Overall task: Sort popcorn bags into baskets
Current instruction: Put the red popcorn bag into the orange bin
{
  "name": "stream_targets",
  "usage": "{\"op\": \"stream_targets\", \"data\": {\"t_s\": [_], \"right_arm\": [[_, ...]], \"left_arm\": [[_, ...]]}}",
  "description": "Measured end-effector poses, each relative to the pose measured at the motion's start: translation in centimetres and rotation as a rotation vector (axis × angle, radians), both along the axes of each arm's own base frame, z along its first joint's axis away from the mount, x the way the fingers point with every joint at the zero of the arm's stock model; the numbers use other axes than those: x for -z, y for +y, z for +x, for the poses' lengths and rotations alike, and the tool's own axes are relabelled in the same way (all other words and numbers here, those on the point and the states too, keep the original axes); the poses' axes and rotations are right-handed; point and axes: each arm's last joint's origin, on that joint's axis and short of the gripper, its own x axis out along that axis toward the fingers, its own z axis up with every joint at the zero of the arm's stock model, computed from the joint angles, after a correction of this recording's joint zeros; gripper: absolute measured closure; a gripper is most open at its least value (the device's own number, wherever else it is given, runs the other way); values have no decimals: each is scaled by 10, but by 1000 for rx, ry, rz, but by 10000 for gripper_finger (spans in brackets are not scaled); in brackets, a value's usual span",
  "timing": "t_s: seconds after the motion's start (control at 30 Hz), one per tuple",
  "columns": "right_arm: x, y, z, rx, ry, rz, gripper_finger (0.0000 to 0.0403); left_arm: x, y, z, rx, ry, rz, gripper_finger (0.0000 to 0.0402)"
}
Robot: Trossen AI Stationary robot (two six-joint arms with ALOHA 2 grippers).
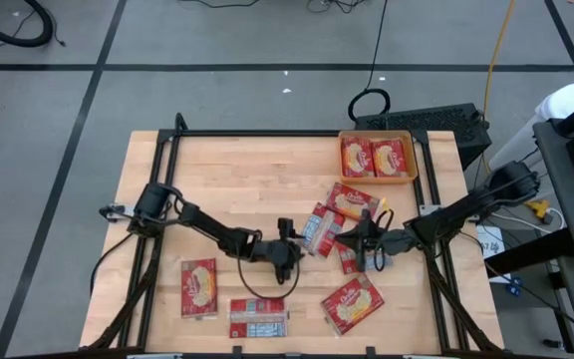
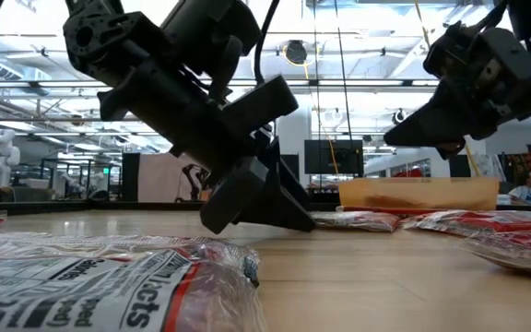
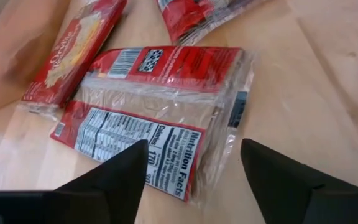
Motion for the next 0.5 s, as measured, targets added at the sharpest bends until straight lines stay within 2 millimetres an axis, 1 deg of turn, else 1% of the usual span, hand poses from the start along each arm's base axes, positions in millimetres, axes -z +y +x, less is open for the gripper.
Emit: {"op": "stream_targets", "data": {"t_s": [0.17,0.27,0.33,0.37,0.43,0.5], "right_arm": [[3,0,3,6,-15,-43,390],[1,-1,5,6,-38,-66,390],[-1,-2,6,6,-48,-79,390],[-2,-3,6,5,-50,-90,390],[-3,-4,7,7,-58,-103,390],[-3,-5,8,8,-56,-122,390]], "left_arm": [[2,6,2,10,8,7,162],[4,13,3,21,20,-7,163],[7,18,5,32,27,-27,171],[7,20,5,41,30,-35,180],[7,22,6,71,39,-35,213],[8,24,6,92,48,-32,265]]}}
